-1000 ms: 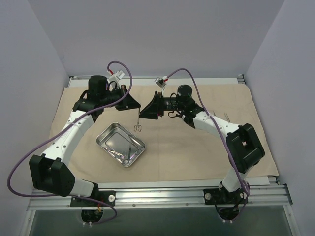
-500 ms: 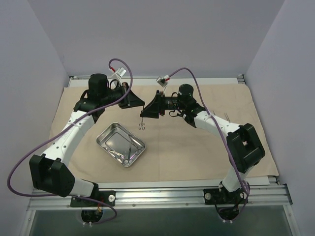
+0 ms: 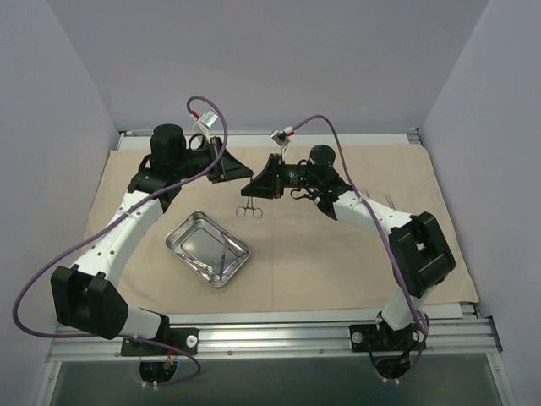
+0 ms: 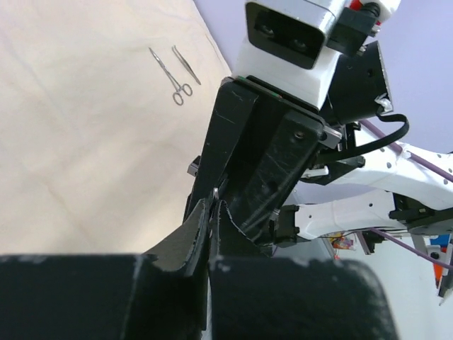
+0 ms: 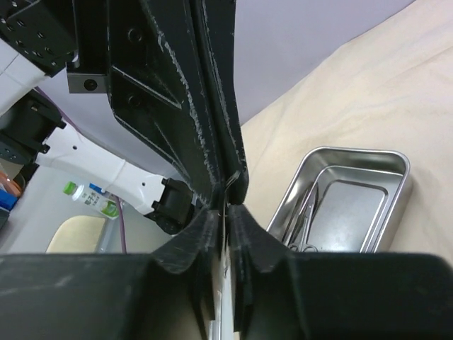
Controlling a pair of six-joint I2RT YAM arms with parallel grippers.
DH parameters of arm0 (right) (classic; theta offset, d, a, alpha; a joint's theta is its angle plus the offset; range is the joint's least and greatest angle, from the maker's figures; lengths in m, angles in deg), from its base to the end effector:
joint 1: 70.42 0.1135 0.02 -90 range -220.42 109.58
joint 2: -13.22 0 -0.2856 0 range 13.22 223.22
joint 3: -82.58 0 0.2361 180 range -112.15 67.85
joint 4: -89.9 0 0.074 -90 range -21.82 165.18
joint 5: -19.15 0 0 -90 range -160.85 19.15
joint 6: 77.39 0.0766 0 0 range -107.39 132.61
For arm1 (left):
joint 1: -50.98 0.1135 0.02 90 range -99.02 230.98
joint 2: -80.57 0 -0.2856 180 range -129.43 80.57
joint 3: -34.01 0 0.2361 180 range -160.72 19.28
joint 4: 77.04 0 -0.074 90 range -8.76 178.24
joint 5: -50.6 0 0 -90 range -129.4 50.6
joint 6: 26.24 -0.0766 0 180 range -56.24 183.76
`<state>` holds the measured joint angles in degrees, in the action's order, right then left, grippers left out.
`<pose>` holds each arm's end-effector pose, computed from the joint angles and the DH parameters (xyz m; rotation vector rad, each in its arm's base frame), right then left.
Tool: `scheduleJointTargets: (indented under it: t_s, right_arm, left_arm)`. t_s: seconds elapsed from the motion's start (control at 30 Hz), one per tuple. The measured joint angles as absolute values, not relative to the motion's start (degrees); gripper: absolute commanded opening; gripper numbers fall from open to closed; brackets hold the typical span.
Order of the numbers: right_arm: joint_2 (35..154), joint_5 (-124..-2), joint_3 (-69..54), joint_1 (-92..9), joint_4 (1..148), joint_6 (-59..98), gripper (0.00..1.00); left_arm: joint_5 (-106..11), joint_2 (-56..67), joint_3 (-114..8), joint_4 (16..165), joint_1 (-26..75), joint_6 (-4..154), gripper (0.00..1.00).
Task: Open and lay out the surgical kit
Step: Place the medical item in the surgical kit.
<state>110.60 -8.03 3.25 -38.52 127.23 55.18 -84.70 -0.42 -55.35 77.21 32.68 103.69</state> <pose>0.2900 0.2608 0.3596 -0.9672 1.3620 1.6953 0.2971 -0.1556 0.3917 0.2213 2.0260 -1.4070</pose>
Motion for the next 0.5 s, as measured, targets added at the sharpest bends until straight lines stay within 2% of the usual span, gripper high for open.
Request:
scheduleJointTargets:
  t_s: [0.03, 0.07, 0.1, 0.2, 0.37, 0.5]
  right_arm:
    - [110.6, -8.2, 3.4, -38.5, 126.8, 55.5, 0.02]
    - [110.6, -8.1, 3.5, -38.6, 126.6, 55.4, 0.00]
    - [110.6, -8.0, 3.6, -38.8, 126.4, 54.8, 0.00]
    - [110.5, -8.5, 3.6, -38.8, 123.2, 52.2, 0.00]
    - [110.5, -12.1, 1.6, -38.8, 107.2, 41.6, 0.00]
    - [110.5, -19.0, -2.0, -40.2, 92.3, 32.9, 0.00]
  left_arm:
    - [-85.2, -0.4, -55.3, 77.5, 32.7, 103.6, 0.03]
    - [-85.2, -0.4, -55.3, 77.7, 32.7, 103.8, 0.14]
    - [-85.2, -0.5, -55.3, 77.7, 32.7, 103.8, 0.21]
    - [-85.1, -1.0, -55.3, 77.6, 32.7, 104.1, 0.36]
    - [-84.1, -1.5, -55.8, 75.0, 33.9, 102.8, 0.45]
    - [-76.6, -2.0, -59.5, 64.2, 36.7, 97.8, 0.49]
